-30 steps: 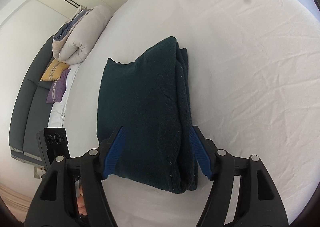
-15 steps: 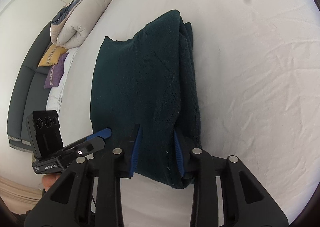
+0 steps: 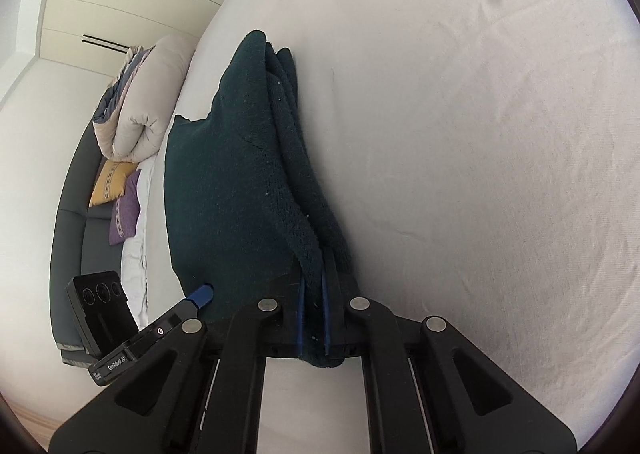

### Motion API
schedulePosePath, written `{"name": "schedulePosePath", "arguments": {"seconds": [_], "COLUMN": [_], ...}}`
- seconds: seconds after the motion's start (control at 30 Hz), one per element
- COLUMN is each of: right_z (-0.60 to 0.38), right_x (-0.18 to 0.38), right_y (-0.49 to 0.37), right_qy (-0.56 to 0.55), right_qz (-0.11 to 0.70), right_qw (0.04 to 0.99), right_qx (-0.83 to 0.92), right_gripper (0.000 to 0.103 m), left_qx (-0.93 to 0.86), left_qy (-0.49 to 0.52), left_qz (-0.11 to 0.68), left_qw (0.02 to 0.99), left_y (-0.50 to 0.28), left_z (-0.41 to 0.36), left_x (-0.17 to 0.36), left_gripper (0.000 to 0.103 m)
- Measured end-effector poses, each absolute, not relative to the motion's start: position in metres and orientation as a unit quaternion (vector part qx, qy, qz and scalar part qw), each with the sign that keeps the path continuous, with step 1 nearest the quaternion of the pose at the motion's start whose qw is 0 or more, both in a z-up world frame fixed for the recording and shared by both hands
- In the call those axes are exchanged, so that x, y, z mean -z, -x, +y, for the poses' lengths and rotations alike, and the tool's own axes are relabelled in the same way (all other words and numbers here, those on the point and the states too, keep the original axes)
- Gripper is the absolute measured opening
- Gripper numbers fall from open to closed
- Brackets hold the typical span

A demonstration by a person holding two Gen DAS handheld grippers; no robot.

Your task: Fold small clothes

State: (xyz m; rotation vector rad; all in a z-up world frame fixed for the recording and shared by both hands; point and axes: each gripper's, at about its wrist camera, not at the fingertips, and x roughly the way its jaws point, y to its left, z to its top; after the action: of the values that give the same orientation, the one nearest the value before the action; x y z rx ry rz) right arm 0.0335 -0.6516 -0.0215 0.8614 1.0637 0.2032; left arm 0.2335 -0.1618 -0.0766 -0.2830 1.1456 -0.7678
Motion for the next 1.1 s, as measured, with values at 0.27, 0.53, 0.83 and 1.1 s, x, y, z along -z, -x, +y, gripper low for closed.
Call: {"name": "schedulePosePath", "arguments": {"seconds": [0.27,0.53,0.83,1.1], "right_z": [-0.628,-0.633,-0.637,-0.628], "right_x": [0.014,0.03,0.042,-0.023], "right_y": [-0.026,-0.036,-0.039,-0.037], "right_qy": [-0.34,-0.378,-0.402,-0.338], "right_qz": [0.502,0.493,0.474,0.444], "right_qw": [0.788,0.774,0.77,0.824], "right_qx": [-0.107,-0.118,-0.146,-0.101], "right_gripper": [0.005,0.004,0.003,0.063], "left_qx": [0.338,0.313,0.297,0.31], "left_qy": [0.109,0.109,0.043,0.103], "left_qz": [0.508,0.493,0.492,0.462], "left_qw": [0.785,0.805,0.817,0.825], "left_y": [-0.231,-0.319,-0.346,-0.331], "left_z": [-0.162,-0.169,-0.207,-0.181], "left_x": [0.054,0.043,0.078,0.045], "left_gripper": [0.058,0.055,0.045,0.067]}}
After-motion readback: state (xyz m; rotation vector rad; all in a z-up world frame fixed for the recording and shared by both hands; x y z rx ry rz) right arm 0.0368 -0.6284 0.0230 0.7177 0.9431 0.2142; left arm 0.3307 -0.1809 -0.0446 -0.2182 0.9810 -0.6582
